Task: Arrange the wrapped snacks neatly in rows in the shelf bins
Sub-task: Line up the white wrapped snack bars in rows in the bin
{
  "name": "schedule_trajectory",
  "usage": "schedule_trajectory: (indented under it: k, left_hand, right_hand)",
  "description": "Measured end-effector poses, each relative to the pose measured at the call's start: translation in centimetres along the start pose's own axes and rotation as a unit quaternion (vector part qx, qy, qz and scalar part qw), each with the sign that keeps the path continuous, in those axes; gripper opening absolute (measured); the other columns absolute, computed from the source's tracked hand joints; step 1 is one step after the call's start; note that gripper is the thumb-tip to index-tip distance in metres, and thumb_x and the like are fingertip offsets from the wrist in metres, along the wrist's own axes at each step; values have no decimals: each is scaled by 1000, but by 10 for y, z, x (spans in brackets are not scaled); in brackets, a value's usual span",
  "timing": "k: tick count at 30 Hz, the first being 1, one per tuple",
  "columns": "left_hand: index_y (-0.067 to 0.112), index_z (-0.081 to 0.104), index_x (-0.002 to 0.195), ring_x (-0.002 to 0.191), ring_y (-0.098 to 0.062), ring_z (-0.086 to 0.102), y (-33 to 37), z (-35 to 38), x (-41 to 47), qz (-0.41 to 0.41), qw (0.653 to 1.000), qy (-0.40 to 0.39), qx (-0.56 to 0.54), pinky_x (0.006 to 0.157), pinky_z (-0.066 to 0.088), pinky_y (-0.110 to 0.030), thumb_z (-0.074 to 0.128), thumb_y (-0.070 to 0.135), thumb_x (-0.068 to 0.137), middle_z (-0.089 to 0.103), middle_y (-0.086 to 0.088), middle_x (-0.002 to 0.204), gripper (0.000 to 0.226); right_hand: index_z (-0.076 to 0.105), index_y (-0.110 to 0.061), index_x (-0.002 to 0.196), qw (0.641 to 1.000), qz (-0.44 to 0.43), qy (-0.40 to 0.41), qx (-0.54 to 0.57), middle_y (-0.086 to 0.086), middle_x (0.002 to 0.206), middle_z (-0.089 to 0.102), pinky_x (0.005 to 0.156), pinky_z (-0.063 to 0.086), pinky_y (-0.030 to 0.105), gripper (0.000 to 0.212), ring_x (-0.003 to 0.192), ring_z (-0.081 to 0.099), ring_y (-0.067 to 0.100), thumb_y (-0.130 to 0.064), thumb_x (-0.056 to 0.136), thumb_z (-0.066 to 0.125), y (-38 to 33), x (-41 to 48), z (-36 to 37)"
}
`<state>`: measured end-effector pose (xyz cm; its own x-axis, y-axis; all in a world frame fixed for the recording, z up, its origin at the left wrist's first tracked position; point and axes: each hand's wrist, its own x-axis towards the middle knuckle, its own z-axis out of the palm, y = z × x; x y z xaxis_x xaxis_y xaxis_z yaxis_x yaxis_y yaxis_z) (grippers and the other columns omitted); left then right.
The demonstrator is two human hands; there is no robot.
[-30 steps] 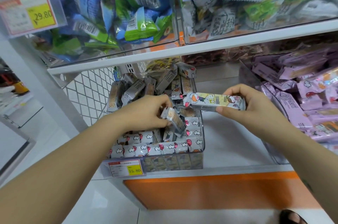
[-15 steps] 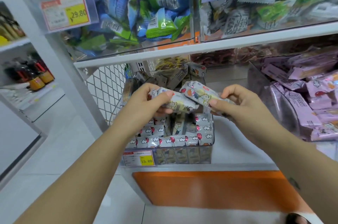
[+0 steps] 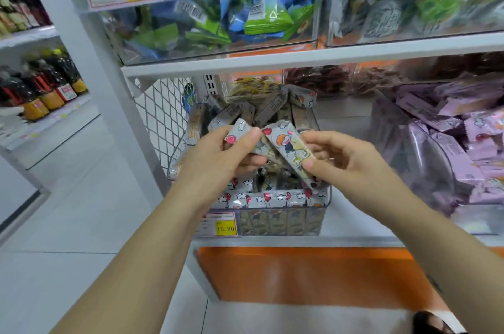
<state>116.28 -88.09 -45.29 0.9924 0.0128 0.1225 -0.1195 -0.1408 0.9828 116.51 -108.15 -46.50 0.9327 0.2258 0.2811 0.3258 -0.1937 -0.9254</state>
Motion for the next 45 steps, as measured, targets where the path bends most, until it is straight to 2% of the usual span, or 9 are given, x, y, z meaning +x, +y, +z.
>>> schedule_trajectory:
  k: [4, 9, 14, 17, 22, 30, 35, 42, 45]
  left_hand:
    - [22, 63, 104, 79, -12, 70, 5, 3, -6, 34, 999, -16, 2, 74, 56, -27, 62, 47, 67, 72, 2, 86, 44]
    - [30, 56, 105, 79, -8, 68, 14, 4, -5, 100, 993, 40, 43, 73, 57, -26, 60, 33, 85, 69, 5, 92, 21]
    - [42, 51, 109, 83, -3, 64, 13, 4, 6, 160, 948, 38, 274, 82, 53, -42, 47, 50, 92, 63, 16, 95, 19]
    - [45, 50, 110, 89, -6, 63, 18, -1, 11, 117, 949, -36, 292, 87, 50, -39, 41, 57, 88, 63, 14, 100, 27]
    - [44, 40, 127, 97, 14, 53, 18, 5, 22, 53, 913, -159, 371, 78, 40, -7, 59, 68, 67, 52, 30, 109, 68]
    - [31, 36, 137, 114, -11, 50, 17, 25, 53, 2, 864, -208, 459, 85, 40, -26, 63, 54, 82, 48, 8, 135, 66]
    - [30, 27, 144, 126, -14, 43, 1, 38, 54, -37, 859, -240, 451, 95, 37, -26, 64, 54, 80, 39, 5, 147, 78]
    - [28, 21, 149, 137, -16, 34, 6, 42, 57, -130, 794, -334, 491, 106, 29, -23, 55, 59, 82, 28, 4, 154, 81]
    - [23, 35, 143, 122, -13, 50, 9, 43, 59, -210, 830, -358, 374, 101, 45, -23, 50, 53, 85, 47, 2, 137, 67]
  right_hand:
    - [64, -38, 108, 997, -36, -12, -65, -18, 82, 65, 76, 54, 30, 30, 77, 58, 8, -20, 85, 65, -3, 6, -1]
    - [53, -50, 97, 988, -96, -48, -107, -16, 98, 62, 79, 43, 7, 39, 91, 58, -1, -15, 86, 66, -10, 12, 1]
    - [57, -32, 112, 968, -87, -38, -231, -32, 97, 46, 89, 34, 12, 28, 100, 43, -4, -31, 85, 65, 2, 22, 5]
    - [60, -32, 106, 944, -100, -35, -311, -19, 107, 54, 102, 30, 33, 30, 109, 40, 9, -44, 80, 68, 8, 27, 4]
    - [70, -33, 89, 925, -107, -31, -362, -13, 104, 63, 105, 30, 49, 49, 111, 50, 17, -71, 62, 51, 17, 29, 4]
    - [66, -31, 98, 968, -47, 40, -243, -13, 102, 61, 82, 34, 15, 20, 100, 55, 6, -37, 78, 70, 12, 35, -49]
    - [62, -22, 115, 958, 10, -17, -286, -10, 108, 59, 77, 39, 18, 34, 96, 57, 8, -32, 83, 68, 34, 25, -51]
    - [57, -31, 118, 948, 57, -113, -293, -15, 113, 56, 74, 40, 15, 34, 97, 56, 2, -38, 86, 64, 42, 16, -53]
    - [57, -32, 118, 948, 64, -123, -287, -16, 111, 56, 71, 40, 10, 33, 96, 56, 2, -39, 86, 63, 43, 16, -54]
